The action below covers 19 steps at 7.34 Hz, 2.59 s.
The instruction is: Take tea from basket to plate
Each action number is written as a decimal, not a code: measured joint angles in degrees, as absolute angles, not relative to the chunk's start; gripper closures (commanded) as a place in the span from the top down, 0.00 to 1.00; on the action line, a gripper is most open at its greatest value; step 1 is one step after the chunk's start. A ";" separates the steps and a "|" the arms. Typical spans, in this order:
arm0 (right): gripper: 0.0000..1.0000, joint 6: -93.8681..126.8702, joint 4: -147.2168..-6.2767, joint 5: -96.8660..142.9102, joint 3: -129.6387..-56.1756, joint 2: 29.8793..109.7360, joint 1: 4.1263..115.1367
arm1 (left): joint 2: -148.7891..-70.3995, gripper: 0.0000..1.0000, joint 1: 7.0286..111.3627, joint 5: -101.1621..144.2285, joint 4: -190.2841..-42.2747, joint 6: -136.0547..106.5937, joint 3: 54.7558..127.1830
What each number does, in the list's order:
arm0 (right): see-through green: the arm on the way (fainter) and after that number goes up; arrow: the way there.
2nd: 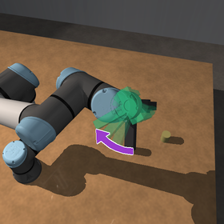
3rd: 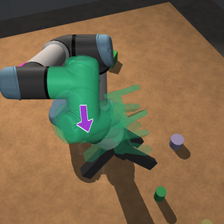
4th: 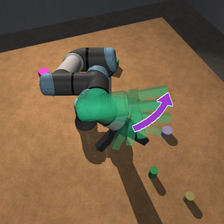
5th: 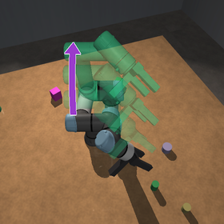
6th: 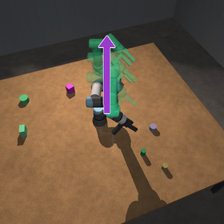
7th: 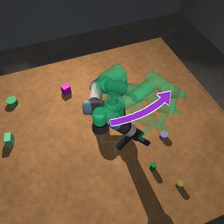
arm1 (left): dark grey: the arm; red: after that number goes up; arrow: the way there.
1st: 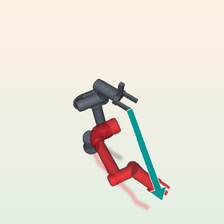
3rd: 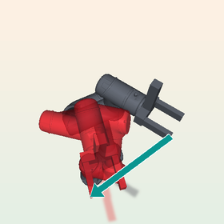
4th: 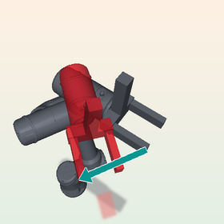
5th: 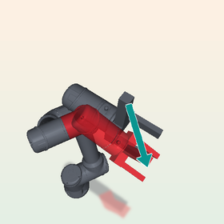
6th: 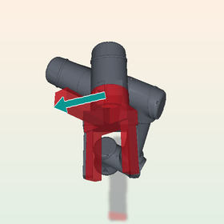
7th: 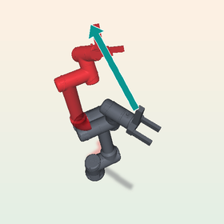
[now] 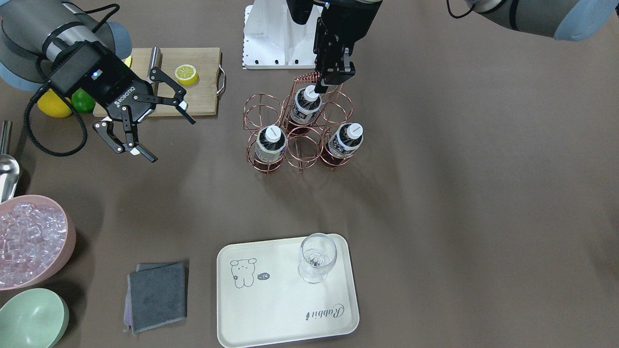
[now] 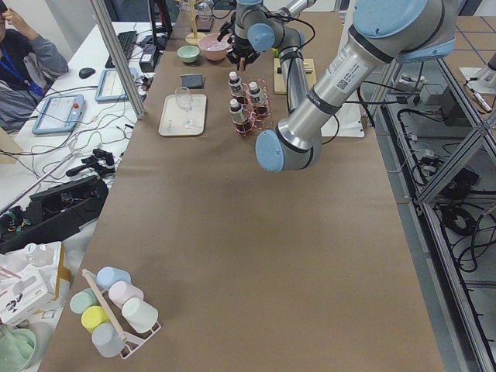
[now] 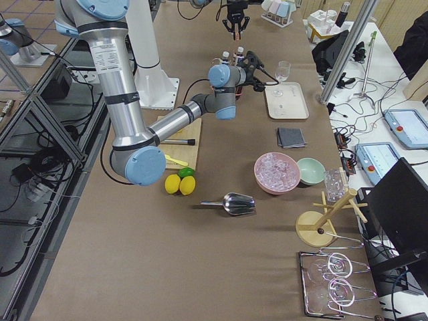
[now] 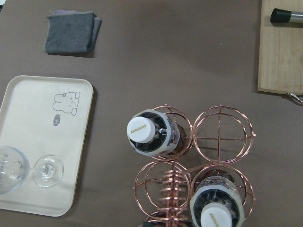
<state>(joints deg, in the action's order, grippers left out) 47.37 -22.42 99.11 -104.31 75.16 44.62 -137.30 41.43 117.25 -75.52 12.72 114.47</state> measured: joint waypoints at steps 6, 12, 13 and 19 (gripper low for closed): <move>1.00 47.58 -26.00 92.77 -105.50 73.34 37.89 | -139.01 0.00 37.74 115.37 -77.84 8.25 112.62; 1.00 47.04 -32.59 88.44 -105.36 69.37 34.78 | -139.05 0.00 37.35 114.81 -77.79 8.17 112.50; 1.00 46.97 -33.60 87.70 -105.37 68.83 34.10 | -139.05 0.00 37.16 114.47 -77.79 8.13 112.50; 0.99 42.69 -37.33 79.86 -105.57 68.06 26.97 | -139.04 0.00 36.94 114.08 -77.79 8.09 112.58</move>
